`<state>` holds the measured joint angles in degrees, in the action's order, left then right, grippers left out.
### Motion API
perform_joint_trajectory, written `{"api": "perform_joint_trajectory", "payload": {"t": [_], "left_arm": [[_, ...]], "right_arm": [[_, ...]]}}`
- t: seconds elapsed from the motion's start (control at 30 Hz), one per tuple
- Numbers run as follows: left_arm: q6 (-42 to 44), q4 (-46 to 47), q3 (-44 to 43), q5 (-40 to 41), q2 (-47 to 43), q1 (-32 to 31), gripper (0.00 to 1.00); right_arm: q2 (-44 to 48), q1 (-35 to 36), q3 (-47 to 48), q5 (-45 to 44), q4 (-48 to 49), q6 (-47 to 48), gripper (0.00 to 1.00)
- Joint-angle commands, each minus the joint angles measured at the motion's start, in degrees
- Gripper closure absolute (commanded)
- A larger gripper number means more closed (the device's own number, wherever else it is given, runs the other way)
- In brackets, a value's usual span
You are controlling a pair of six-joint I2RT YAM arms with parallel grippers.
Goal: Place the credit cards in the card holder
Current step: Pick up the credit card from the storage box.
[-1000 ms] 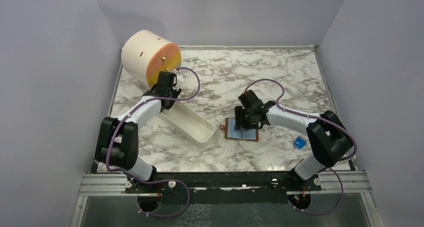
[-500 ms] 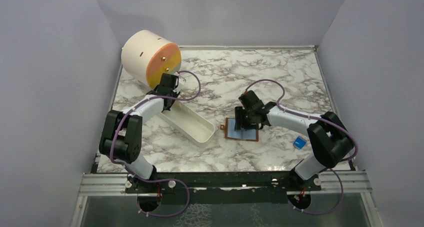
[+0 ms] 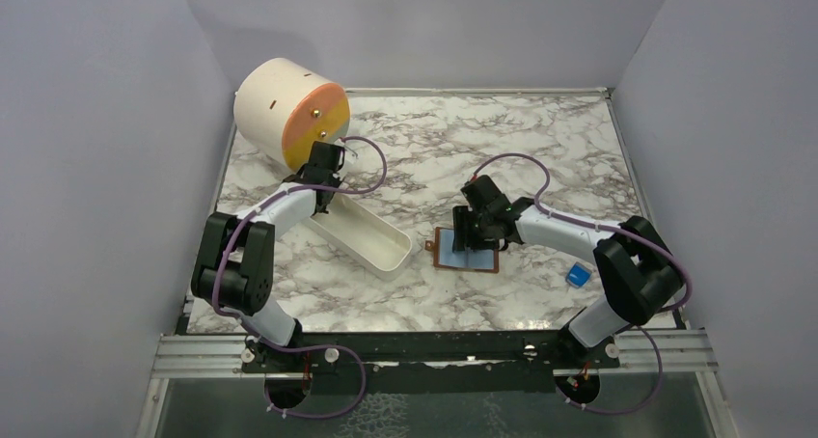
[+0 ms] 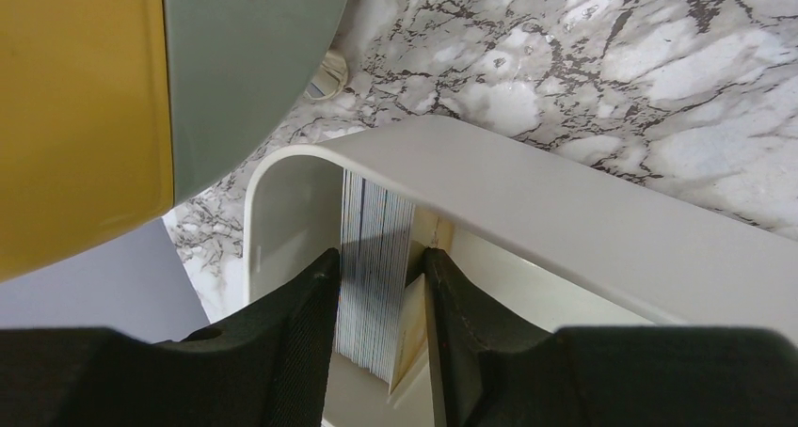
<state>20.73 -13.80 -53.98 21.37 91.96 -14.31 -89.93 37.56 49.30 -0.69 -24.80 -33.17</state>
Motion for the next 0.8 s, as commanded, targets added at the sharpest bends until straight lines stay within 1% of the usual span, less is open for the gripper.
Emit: {"api": "perform_joint_trajectory", "payload": {"t": [0.0,0.57,0.77], "left_arm": [[0.06,-0.63,-2.11,3.31,-1.15,0.33,0.65],[0.71,-1.08,-2.95,5.62,-1.27,0.33,0.78],[0.45,-1.44,-3.45,5.18,-1.77,0.33,0.79]], "right_arm": [[0.6,0.58,-1.37,0.3,0.42,0.48,0.46],[1.29,0.58,-1.98,0.16,0.28,0.3,0.46],[1.6,0.57,-1.69,-0.19,-0.33,0.72,0.46]]}}
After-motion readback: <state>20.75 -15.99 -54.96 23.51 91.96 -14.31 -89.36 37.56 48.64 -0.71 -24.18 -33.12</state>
